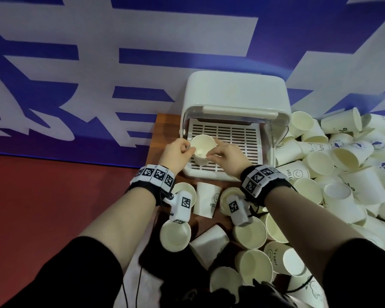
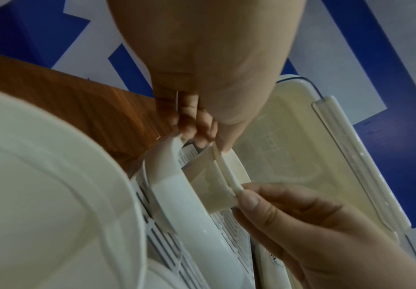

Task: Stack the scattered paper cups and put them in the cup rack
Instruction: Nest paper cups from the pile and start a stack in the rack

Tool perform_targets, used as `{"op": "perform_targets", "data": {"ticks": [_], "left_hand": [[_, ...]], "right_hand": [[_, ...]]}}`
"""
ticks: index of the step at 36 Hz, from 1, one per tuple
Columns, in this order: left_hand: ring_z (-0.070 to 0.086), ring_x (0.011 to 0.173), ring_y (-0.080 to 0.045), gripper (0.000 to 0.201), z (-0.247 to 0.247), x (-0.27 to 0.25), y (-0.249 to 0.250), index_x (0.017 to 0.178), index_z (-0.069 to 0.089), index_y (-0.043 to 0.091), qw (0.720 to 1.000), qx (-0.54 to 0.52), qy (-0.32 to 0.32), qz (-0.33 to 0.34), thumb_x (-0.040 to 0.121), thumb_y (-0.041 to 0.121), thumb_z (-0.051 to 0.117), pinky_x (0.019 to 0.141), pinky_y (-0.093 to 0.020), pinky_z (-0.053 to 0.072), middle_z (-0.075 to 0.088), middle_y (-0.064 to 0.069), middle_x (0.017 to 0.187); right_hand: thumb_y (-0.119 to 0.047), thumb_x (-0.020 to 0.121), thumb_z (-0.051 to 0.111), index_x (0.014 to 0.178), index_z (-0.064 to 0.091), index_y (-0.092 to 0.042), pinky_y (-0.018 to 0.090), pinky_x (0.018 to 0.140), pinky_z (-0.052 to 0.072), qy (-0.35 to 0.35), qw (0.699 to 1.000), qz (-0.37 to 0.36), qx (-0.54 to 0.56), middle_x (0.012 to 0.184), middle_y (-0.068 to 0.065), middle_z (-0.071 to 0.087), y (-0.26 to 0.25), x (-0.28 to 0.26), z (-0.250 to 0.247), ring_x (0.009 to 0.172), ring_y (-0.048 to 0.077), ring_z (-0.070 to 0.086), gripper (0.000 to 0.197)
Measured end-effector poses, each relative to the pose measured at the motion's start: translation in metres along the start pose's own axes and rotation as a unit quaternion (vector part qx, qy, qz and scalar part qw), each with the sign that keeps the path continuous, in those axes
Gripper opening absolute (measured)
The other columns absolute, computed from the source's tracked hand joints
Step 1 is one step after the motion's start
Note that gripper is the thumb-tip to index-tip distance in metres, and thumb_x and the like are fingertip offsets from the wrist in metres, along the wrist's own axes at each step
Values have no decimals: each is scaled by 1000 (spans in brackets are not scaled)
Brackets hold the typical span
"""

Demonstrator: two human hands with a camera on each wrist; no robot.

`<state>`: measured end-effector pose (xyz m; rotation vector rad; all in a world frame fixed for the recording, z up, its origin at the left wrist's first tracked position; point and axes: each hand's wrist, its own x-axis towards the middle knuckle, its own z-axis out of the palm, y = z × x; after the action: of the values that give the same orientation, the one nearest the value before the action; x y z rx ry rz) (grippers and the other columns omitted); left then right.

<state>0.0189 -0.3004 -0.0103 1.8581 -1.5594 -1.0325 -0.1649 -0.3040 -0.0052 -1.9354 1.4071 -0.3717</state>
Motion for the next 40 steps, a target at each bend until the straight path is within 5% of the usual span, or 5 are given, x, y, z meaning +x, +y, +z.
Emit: {"op": "perform_targets", "data": {"ticks": [7,10,15,29,40], "left_hand": [[53,75,-11,27,-14,-10,8,116,56,16,999,41,10,26,94,31,56,77,-34,50,54,7,74],[53,76,-11,24,-21,-18,12,114,57,16,998,48,10,35,95,30,55,75,-32,49,54,9,75],[59,80,-17,16,-32,-37,14,106,61,17,998,50,-18,42,94,27,56,77,-34,52,61,2,79],[56,80,-11,10,-44,-110,-10,98,65,14,988,103,-56,97,89,18,63,79,-27,51,58,3,92],[60,88,-17,9,-36,-122,-37,93,60,17,995,95,-7,-19,89,26,63,77,-31,50,61,1,90]], "right_hand": [[-32,87,66,126,59,-22,37,113,28,-13,999,45,-12,151,13,33,-1,-7,-9,142,20,28,41],[-29,88,66,119,63,-19,34,108,33,6,999,39,-9,147,11,41,-9,-17,-19,136,19,36,33],[-24,90,62,100,67,-15,29,90,41,17,1000,12,-22,101,-4,62,-22,-36,-28,104,19,57,15],[-20,87,62,114,63,-16,28,84,46,-48,991,43,-113,104,1,62,-40,-82,2,98,20,60,27],[-20,91,53,122,56,-15,38,91,48,-8,978,94,-185,115,8,62,-41,-86,26,103,26,58,31]]}}
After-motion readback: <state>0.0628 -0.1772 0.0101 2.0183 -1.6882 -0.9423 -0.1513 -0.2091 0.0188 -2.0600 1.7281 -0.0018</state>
